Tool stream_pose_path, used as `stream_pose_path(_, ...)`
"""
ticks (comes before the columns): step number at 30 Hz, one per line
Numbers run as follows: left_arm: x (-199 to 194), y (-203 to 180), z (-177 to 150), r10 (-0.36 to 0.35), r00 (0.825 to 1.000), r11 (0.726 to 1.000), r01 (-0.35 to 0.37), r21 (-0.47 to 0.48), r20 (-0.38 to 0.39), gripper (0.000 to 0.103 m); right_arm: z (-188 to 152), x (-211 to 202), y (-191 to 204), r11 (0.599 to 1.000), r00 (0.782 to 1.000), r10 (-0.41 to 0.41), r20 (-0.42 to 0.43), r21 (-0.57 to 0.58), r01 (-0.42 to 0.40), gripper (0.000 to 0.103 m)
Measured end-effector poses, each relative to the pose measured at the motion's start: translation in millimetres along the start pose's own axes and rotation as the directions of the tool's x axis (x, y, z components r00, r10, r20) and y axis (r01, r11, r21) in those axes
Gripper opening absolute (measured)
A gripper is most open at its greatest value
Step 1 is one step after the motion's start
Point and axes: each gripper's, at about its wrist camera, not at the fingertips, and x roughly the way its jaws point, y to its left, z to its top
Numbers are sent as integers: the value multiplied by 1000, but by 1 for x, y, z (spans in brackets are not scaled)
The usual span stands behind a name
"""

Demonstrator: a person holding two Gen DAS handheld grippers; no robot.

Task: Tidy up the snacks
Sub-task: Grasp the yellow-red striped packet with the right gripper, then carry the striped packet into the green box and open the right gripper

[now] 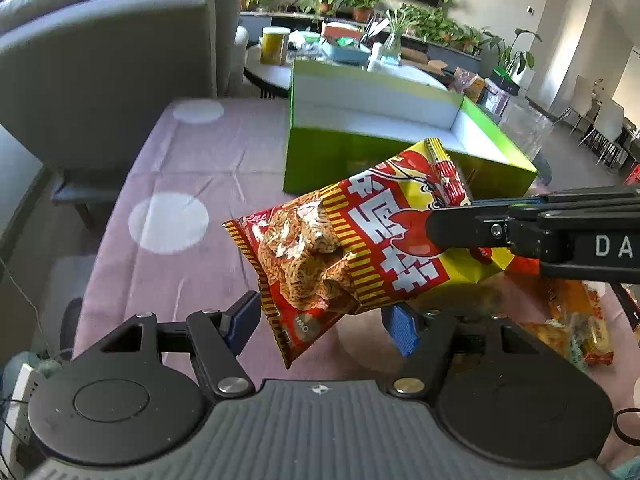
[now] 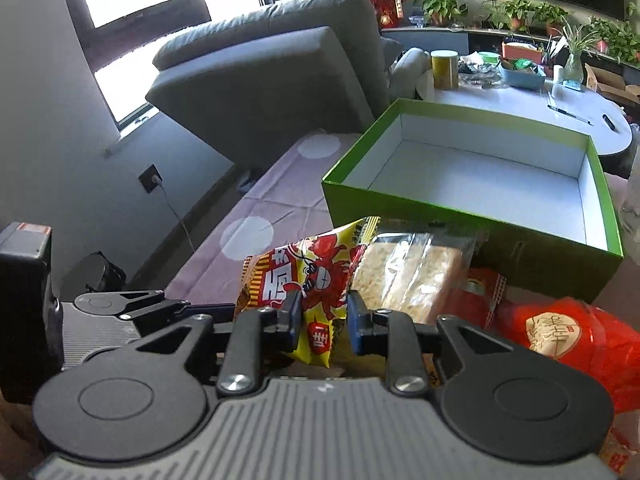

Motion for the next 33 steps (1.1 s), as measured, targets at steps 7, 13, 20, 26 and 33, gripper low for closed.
stream_pose_path(7, -24, -21, 26, -50, 993, 993, 38, 108, 103, 63, 8, -16, -4, 999, 998, 25, 60, 32, -27, 71)
stream_pose_path(13, -36, -50, 51, -68, 978, 971, 19, 237, 199, 64, 23, -29, -15, 994, 990, 58, 131, 80, -69, 70)
stream_pose_path(20, -30, -54, 57, -27, 982, 976, -14, 217, 187, 82, 34, -37, -32, 992, 983, 22, 183, 120, -45, 68)
stream_pose_path(26, -39, 2, 28, 62, 986, 998, -62, -5, 157, 86, 18, -34, -33, 998, 989, 12, 147, 56, -20, 69)
stream_pose_path(33, -43, 50, 1, 161, 983, 980, -150, -129, 85, 86, 4, -20, -16, 998, 995, 64, 83, -6, -63, 69)
